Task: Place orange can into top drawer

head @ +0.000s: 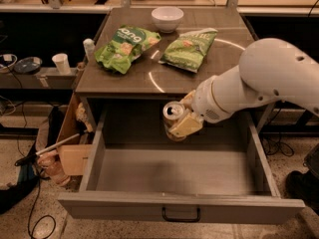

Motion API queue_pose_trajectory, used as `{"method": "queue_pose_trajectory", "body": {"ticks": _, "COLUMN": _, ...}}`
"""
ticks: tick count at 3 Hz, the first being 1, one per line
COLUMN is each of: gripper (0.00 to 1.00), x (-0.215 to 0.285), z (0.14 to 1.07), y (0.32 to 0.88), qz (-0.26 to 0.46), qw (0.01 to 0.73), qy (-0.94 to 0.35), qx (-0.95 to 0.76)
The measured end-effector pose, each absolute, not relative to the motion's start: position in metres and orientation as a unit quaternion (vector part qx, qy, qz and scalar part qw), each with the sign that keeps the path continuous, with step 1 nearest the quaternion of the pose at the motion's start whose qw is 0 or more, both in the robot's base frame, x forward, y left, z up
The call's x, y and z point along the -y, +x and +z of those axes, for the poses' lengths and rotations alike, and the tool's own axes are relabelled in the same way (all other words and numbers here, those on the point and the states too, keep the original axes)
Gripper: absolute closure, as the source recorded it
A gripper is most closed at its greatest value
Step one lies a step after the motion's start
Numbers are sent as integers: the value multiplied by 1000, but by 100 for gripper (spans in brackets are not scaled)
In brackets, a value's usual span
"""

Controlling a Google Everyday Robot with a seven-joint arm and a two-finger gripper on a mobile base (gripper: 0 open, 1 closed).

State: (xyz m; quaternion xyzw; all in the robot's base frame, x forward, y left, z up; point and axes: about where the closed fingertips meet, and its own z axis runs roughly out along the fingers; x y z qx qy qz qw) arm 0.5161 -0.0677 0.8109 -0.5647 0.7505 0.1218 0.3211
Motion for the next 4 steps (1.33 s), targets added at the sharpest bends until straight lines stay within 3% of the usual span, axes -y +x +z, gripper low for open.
{"method": "queue_pose_trajectory", "body": {"ticks": 4, "gripper": 100, "x": 67, "z": 769, "y": 510, "qz": 88, "qw": 312, "qy": -544, "qx": -774}}
